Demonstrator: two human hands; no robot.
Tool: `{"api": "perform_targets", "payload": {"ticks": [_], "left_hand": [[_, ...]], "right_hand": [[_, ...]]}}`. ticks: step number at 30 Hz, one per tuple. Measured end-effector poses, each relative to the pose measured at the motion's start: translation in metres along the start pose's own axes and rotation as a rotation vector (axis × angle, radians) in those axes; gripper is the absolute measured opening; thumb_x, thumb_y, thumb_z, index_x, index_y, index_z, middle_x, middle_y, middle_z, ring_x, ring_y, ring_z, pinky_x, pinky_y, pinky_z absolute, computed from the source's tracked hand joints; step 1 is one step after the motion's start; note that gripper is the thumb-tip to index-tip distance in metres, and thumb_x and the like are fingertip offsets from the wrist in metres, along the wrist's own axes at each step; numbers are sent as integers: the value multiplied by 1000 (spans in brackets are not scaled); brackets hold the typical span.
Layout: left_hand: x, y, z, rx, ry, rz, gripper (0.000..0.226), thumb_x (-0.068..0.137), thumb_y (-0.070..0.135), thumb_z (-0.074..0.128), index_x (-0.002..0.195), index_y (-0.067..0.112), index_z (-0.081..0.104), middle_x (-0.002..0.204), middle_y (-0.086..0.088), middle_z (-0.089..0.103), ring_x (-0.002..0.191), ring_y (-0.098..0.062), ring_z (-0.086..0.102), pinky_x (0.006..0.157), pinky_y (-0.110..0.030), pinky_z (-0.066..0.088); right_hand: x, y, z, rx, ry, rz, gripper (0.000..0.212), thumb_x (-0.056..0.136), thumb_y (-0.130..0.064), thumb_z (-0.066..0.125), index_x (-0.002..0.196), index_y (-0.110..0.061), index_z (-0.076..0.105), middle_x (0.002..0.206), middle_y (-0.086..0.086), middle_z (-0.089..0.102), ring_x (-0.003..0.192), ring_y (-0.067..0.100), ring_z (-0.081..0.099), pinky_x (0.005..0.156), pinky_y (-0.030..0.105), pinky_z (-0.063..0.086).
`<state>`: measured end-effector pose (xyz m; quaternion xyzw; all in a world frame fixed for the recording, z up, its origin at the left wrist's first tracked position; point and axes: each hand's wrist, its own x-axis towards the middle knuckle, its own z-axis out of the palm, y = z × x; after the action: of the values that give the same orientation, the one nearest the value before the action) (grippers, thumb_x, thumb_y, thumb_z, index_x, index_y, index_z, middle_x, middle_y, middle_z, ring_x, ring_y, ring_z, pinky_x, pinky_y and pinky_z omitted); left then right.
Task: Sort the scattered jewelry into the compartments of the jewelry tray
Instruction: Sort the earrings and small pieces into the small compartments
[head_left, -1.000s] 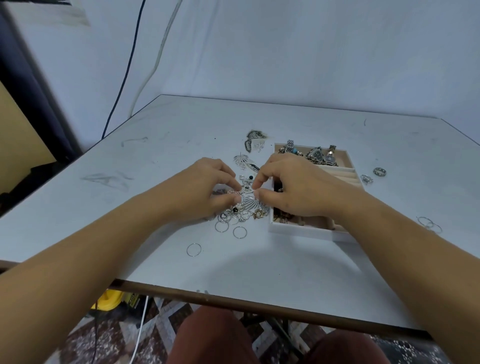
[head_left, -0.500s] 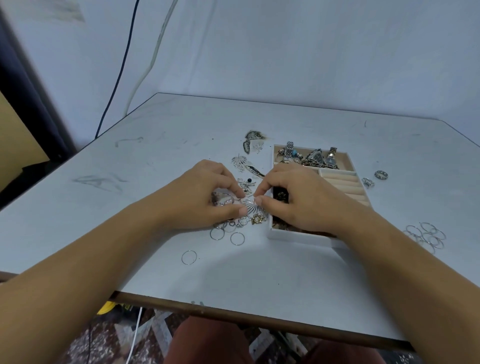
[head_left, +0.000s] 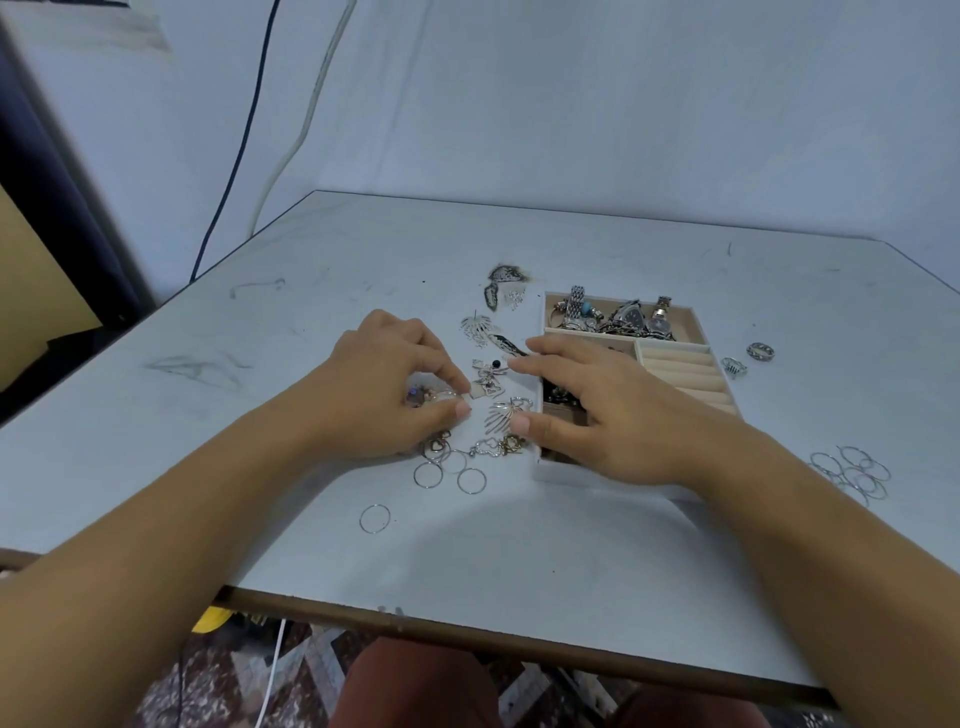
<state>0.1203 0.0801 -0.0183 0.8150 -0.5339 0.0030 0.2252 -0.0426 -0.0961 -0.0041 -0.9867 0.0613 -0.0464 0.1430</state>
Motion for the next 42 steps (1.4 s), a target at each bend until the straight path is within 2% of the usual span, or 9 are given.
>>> {"api": "perform_targets", "payload": {"ticks": [4, 10, 16, 21, 27, 32, 34, 37, 42], "left_hand": [[-1, 0, 0, -24, -43, -5, 22, 77, 58, 65, 96, 48, 67, 104, 21, 55, 112, -8, 35, 99, -38, 34], [2, 7, 4, -200, 21, -57, 15, 77, 39, 74, 91, 40, 71, 82, 13, 66, 84, -4, 59, 78, -20, 46], [4, 11, 6, -326, 119, -98, 7, 77, 37, 75, 82, 34, 72, 77, 11, 71, 78, 0, 63, 69, -9, 42], [7, 15, -8, -591, 288, -170, 6, 78, 26, 76, 82, 28, 71, 73, 5, 72, 67, -2, 66, 72, -26, 49], [-5, -4, -40, -647, 368, -252, 8, 78, 20, 76, 83, 20, 69, 77, -5, 74, 72, -13, 68, 69, -14, 49], [-25, -28, -49, -555, 342, -301, 8, 77, 21, 78, 80, 22, 70, 79, -2, 74, 81, -28, 69, 82, -37, 53], [-30, -33, -46, -555, 317, -297, 9, 76, 20, 78, 80, 23, 70, 79, -2, 74, 76, -23, 69, 79, -32, 53], [-33, -35, -41, -543, 293, -289, 8, 77, 19, 77, 78, 23, 70, 78, 1, 73, 64, -4, 64, 63, -10, 47], [-37, -38, -27, -506, 298, -233, 9, 79, 18, 75, 81, 25, 71, 74, 4, 72, 60, 3, 59, 57, -9, 40]], "right_hand": [[-1, -1, 1, -30, -22, 8, 79, 81, -73, 26, 147, -30, 27, 156, -10, 20, 143, 7, 14, 118, 37, 15], [-1, -2, 3, -25, 2, 3, 80, 81, -73, 26, 148, -28, 25, 156, -10, 20, 143, 4, 15, 119, 36, 13], [0, 0, 4, -15, 21, -2, 79, 81, -72, 28, 147, -28, 29, 155, -10, 22, 142, 4, 16, 118, 36, 15], [1, 0, 4, 10, 31, -5, 79, 80, -73, 30, 146, -29, 31, 155, -11, 24, 142, 5, 18, 118, 37, 17], [3, 1, 2, 5, 93, -18, 76, 79, -76, 36, 140, -30, 40, 146, -9, 40, 137, 9, 31, 112, 46, 27], [26, -28, -7, -92, 59, -111, 43, 90, -46, 52, 130, -30, 52, 135, -8, 50, 125, 14, 43, 106, 43, 34], [38, -40, -7, -118, -25, -110, 39, 93, -44, 49, 130, -31, 52, 134, -7, 50, 125, 14, 40, 104, 40, 35], [53, -50, -2, -128, -111, -73, 42, 93, -47, 48, 131, -29, 51, 129, -4, 52, 125, 16, 39, 99, 37, 38], [67, -54, 3, -97, -159, -48, 37, 89, -45, 58, 120, -25, 59, 110, -3, 53, 107, 12, 46, 80, 25, 35]]}}
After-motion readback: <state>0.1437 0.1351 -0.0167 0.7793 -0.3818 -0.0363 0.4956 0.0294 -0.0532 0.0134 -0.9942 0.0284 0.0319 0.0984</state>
